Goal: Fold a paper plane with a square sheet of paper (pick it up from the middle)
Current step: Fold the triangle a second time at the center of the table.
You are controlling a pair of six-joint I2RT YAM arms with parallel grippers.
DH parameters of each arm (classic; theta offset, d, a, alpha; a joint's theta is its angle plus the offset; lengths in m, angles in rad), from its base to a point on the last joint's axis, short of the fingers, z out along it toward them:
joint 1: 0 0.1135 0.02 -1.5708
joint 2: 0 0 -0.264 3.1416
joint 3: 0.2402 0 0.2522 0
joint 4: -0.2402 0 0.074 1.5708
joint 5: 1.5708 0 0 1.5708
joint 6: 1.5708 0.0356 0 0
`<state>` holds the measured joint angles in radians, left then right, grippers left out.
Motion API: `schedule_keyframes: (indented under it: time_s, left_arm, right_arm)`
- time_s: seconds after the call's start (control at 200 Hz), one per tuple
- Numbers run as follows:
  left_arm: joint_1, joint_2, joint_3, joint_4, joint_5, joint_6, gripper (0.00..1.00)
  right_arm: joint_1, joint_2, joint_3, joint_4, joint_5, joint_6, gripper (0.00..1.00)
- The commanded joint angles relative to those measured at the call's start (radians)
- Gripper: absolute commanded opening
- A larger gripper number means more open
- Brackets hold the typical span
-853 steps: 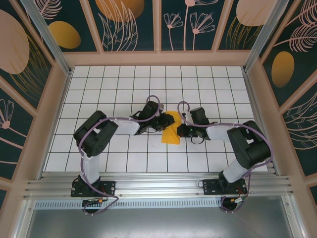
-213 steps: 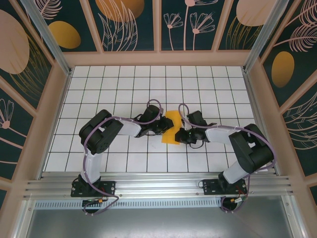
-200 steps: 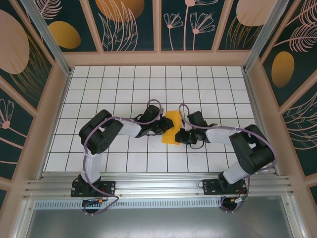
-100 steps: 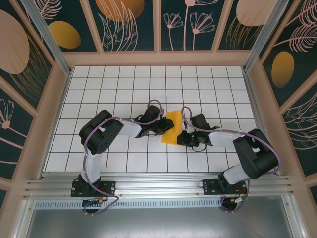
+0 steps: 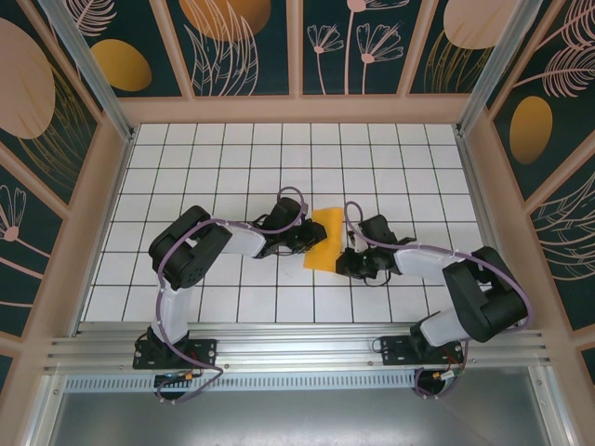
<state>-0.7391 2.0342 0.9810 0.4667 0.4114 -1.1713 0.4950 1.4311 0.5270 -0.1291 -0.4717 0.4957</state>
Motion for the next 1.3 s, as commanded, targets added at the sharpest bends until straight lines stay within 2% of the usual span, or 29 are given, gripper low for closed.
schedule_keyframes:
  time_s: [0.0,0.135,0.27,0.495,0.661,0.926,1.026,1.156,1.296]
  left_arm:
    - [0.006,0.033,-0.014,-0.135,-0.064,0.05,0.23]
    - [0.006,0.016,0.016,-0.142,-0.06,0.067,0.24]
    - [0.006,0.006,0.034,-0.14,-0.05,0.071,0.26]
    - [0.007,-0.001,0.045,-0.14,-0.042,0.072,0.26]
    - [0.007,-0.016,0.041,-0.136,-0.04,0.076,0.28]
    - [0.007,-0.129,0.026,-0.1,-0.031,0.099,0.43]
    - [0.006,-0.15,-0.003,-0.025,0.01,0.061,0.4]
    - [-0.006,-0.134,-0.049,0.029,0.053,0.023,0.3]
    - [-0.03,-0.084,-0.041,0.072,0.081,-0.005,0.29]
  right_arm:
    - [-0.013,-0.058,-0.006,-0.104,0.039,0.011,0.15]
    - [-0.022,-0.13,-0.005,0.006,-0.006,0.086,0.13]
    - [-0.015,-0.084,-0.006,0.141,-0.11,0.15,0.1]
    - [-0.011,0.049,0.024,0.147,-0.12,0.118,0.08]
    - [-0.019,0.117,0.01,0.102,-0.072,0.084,0.08]
    - [-0.023,0.124,-0.025,0.118,-0.062,0.101,0.07]
    - [-0.023,0.121,-0.023,0.121,-0.055,0.106,0.07]
    - [-0.022,0.121,-0.018,0.125,-0.053,0.109,0.07]
    - [-0.023,0.115,-0.021,0.123,-0.041,0.11,0.07]
